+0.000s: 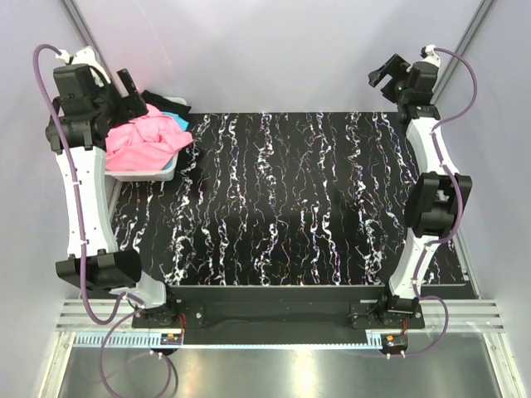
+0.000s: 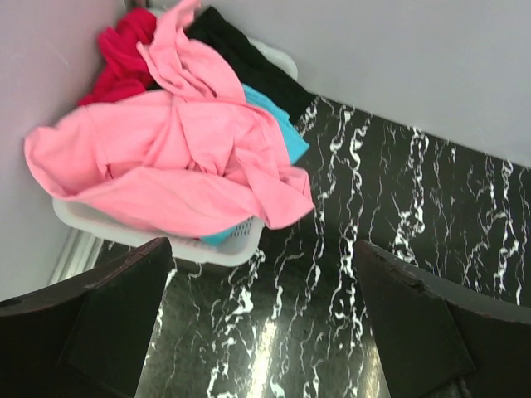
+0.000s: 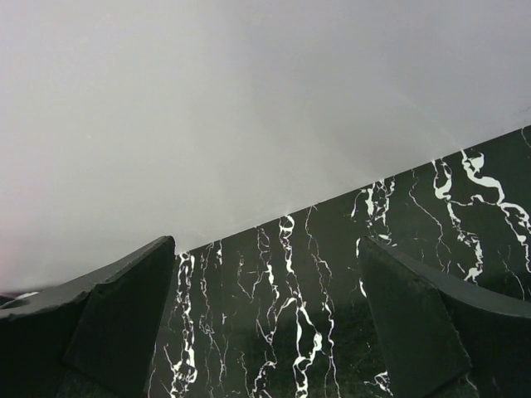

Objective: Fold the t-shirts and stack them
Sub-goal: Grab the tshirt from the pile

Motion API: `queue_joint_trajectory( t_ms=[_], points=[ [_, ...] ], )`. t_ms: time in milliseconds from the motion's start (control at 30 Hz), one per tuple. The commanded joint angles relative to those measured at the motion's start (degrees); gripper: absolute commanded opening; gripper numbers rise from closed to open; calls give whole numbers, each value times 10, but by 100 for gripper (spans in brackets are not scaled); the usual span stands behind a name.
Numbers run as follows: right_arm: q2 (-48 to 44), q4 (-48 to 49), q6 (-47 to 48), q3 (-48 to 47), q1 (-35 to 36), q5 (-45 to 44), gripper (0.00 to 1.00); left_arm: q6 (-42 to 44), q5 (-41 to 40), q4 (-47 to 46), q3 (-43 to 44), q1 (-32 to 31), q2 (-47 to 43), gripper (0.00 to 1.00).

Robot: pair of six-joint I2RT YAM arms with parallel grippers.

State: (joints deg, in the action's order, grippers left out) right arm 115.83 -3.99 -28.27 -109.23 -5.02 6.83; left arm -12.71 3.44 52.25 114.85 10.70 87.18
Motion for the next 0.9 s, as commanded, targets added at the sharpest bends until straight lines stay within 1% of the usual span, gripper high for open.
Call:
queue_joint_trajectory(
  t_ms=[0, 133, 200, 233, 300, 333, 367, 400, 433, 500, 533, 600, 633, 667, 700, 733, 767, 800, 867],
  points=[
    [8, 21, 11, -30, 6, 26, 100, -3, 22, 0, -7, 0, -21, 99],
    [9, 35, 9, -32, 11, 19, 100, -8, -11, -2, -9, 0, -29, 99],
    [14, 34, 8, -38, 12, 22, 100, -26, -33, -1, -15, 0, -29, 99],
    [14, 35, 5, -37, 12, 23, 100, -47, -61, 0, -20, 1, -29, 99],
    [10, 34, -2, -29, 12, 24, 100, -48, -29, 12, -35, 3, -23, 99],
    [6, 35, -6, -26, 12, 21, 100, -81, -9, 21, -37, 9, -15, 99],
    [4, 30, -13, -20, 12, 20, 100, -90, 34, 24, -56, 19, -14, 97],
    [-9, 28, -28, -14, 12, 21, 100, -93, 86, 14, -68, 27, -11, 92],
    [-15, 28, -30, -3, 13, 35, 100, -93, 151, 1, -74, 34, -9, 92],
    [-40, 29, -29, 11, 13, 52, 100, -104, 137, -13, -78, 31, -13, 99],
    [-49, 35, -25, 32, 14, 69, 100, -106, 139, -49, -86, 33, -19, 99],
    [-74, 52, -7, 52, 15, 69, 100, -115, 156, -115, -145, 32, -64, 99],
    [-81, 52, -4, 72, 15, 52, 100, -117, 168, -189, -178, 33, -85, 99],
    [-88, 52, -1, 82, 15, 43, 100, -118, 172, -233, -263, 32, -127, 99],
    [-97, 52, 10, 91, 15, 35, 100, -136, 158, -279, -312, 33, -152, 99],
    [-99, 57, 14, 105, 15, 25, 100, -164, 130, -338, -391, 34, -170, 99],
    [-101, 59, 17, 108, 15, 25, 100, -189, 110, -360, -419, 35, -183, 99],
    [-98, 63, 25, 110, 14, 26, 100, -195, 106, -373, -434, 36, -194, 99],
    [-78, 64, 15, 90, 11, 51, 100, -187, 96, -351, -423, 36, -186, 99]
  ],
)
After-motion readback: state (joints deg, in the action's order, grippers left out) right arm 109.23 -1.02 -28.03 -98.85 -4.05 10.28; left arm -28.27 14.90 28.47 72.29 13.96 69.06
